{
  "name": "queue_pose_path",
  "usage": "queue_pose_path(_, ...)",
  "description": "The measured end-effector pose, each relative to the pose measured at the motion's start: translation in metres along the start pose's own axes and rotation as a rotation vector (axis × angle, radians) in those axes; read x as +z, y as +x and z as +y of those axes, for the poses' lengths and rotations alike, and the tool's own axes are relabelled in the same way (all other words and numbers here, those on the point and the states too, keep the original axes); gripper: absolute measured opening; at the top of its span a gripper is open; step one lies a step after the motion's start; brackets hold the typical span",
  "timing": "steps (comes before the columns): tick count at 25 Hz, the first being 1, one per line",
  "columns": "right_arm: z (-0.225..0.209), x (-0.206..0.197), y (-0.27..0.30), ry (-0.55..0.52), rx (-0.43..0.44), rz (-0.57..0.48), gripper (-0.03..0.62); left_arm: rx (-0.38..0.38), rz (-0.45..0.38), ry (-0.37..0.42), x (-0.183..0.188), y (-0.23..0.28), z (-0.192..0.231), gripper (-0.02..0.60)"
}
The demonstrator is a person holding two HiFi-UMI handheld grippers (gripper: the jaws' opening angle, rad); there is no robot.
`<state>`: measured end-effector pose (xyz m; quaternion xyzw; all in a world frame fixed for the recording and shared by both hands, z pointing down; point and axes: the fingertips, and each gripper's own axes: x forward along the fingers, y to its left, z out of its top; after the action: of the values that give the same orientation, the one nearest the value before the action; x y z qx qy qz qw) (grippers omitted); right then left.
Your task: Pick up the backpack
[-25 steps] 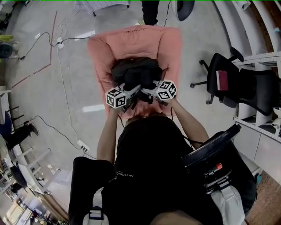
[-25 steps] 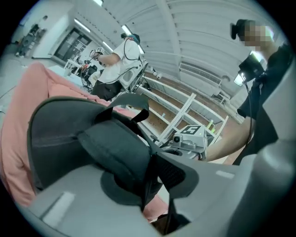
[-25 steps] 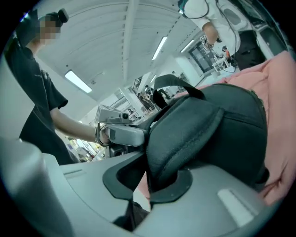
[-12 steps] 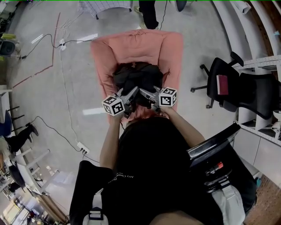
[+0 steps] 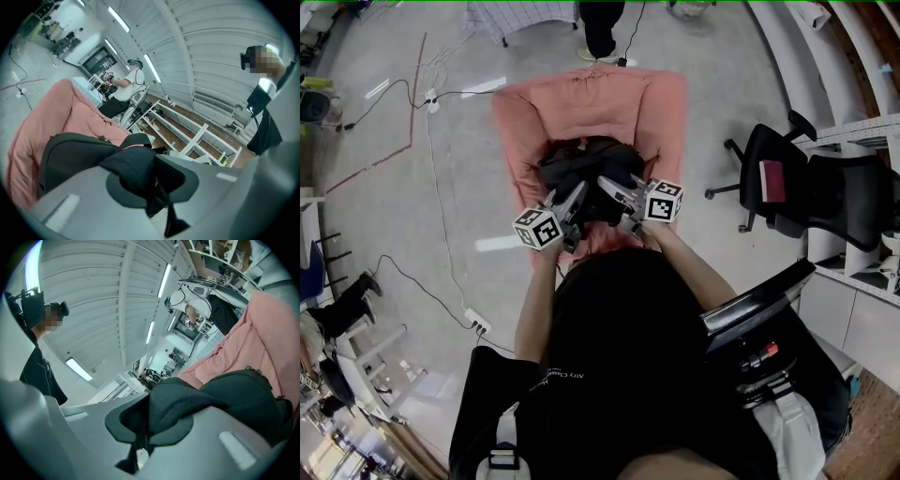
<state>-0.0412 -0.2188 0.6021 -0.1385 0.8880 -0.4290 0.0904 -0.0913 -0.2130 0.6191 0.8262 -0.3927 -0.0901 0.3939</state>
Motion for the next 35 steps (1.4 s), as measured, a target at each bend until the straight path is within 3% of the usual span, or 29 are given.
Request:
queue_pose_path(18, 0.001, -0.005, 0.008, -0.054, 0.006, 0.077, 0.032, 0.023, 0.012, 0.005, 0.007, 0.005, 0.001, 0.054)
queue_pose_path(22, 0.015, 0.006, 0.009, -0.047, 0.038, 0.056, 0.032, 0.044, 0.036, 0.059, 0.007, -0.004, -0.003, 0.054)
queue_pose_path(27, 0.035, 0.03, 0.01, -0.065, 0.078, 0.005, 0.032, 0.038, 0.001, 0.119, 0.027, -0.011, -0.02, 0.052)
queue_pose_path(32, 0.075, 0.077, 0.012, -0.163, 0.13, -0.053, 0.031, 0.005, -0.028, 0.279, 0.07, -0.015, -0.057, 0.048)
queue_pose_path(35, 0.103, 0.11, 0.018, -0.241, 0.165, -0.081, 0.031, 0.025, -0.072, 0.39, 0.107, -0.018, -0.081, 0.039)
